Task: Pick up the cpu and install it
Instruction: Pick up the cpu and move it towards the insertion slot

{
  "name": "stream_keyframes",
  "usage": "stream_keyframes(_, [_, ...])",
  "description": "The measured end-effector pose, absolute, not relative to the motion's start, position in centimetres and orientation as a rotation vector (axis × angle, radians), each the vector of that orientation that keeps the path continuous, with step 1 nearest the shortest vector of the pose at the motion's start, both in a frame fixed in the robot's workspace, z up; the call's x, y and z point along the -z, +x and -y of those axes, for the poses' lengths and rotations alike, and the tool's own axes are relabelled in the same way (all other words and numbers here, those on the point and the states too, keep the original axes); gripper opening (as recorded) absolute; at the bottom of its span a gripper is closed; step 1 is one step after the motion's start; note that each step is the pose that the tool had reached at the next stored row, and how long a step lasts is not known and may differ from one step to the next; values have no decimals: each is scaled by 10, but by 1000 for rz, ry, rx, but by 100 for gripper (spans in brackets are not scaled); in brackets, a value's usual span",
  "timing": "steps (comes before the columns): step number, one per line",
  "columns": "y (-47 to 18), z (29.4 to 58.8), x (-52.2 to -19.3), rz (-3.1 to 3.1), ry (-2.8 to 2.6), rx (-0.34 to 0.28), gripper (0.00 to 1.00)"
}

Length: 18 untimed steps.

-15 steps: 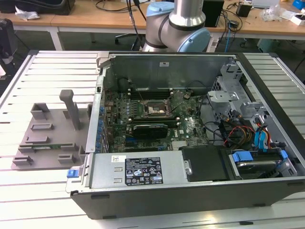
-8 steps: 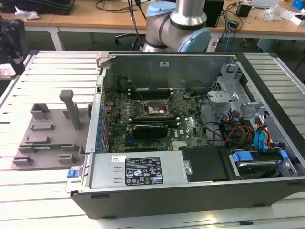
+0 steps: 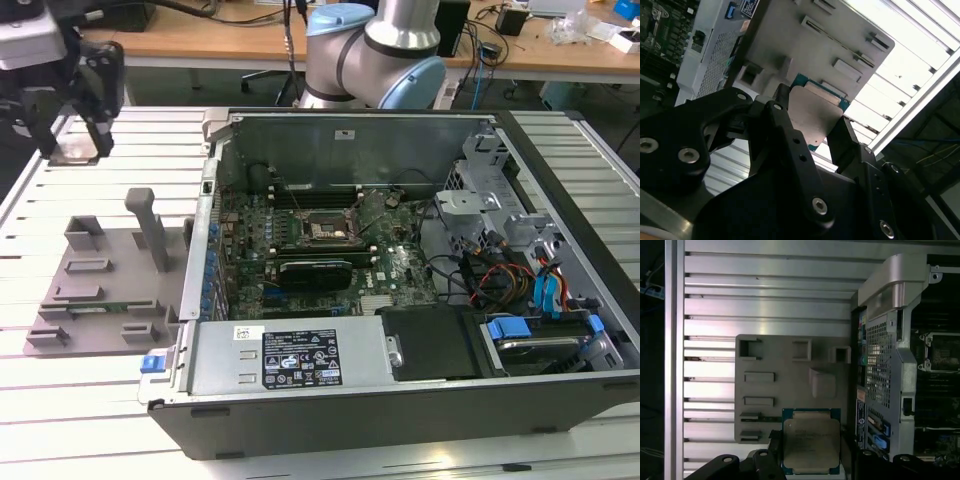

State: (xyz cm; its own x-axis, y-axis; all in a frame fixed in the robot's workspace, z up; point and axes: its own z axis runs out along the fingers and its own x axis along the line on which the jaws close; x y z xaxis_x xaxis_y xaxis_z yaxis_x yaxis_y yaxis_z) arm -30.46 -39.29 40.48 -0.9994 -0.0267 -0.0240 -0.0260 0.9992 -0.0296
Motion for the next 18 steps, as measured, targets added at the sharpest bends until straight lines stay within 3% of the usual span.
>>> stream_keyframes(18, [-238, 393, -405, -3120, -41, 45, 55])
